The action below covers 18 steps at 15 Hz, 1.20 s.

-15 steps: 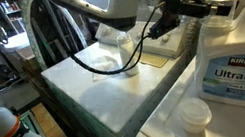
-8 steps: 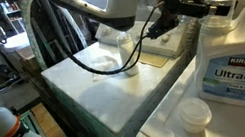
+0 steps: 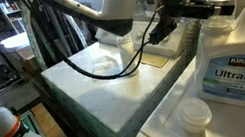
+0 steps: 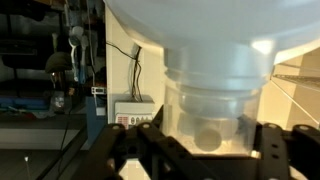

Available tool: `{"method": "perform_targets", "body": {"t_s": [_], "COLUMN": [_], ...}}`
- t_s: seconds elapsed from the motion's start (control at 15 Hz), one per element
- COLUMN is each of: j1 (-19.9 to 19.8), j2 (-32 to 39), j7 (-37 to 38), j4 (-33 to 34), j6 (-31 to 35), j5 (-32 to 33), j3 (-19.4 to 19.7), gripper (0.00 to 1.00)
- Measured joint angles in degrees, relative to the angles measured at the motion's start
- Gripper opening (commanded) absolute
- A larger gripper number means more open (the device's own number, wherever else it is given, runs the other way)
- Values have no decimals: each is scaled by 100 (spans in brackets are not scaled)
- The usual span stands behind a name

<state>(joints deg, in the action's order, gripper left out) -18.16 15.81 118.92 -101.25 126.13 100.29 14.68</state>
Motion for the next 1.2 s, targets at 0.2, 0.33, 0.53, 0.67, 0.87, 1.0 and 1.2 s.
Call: {"method": "perform_targets", "body": {"t_s": [0.2,0.33,0.53,0.67,0.87,1.0,1.2], "j1": [-24,-28,-30,-34,-36,-36,-36], "j2": [-53,-67,-81,-88,-109,-112,-124], "j7": [290,441,539,586,682,829,990], "j4": [-115,-141,-159,-166,-162,-141,-136], "j6": [101,109,108,109,108,108,108], "j5": [321,324,280,260,54,-122,-222], "j3": [17,17,17,17,14,10,8], "gripper": [34,34,34,34,34,34,34]}}
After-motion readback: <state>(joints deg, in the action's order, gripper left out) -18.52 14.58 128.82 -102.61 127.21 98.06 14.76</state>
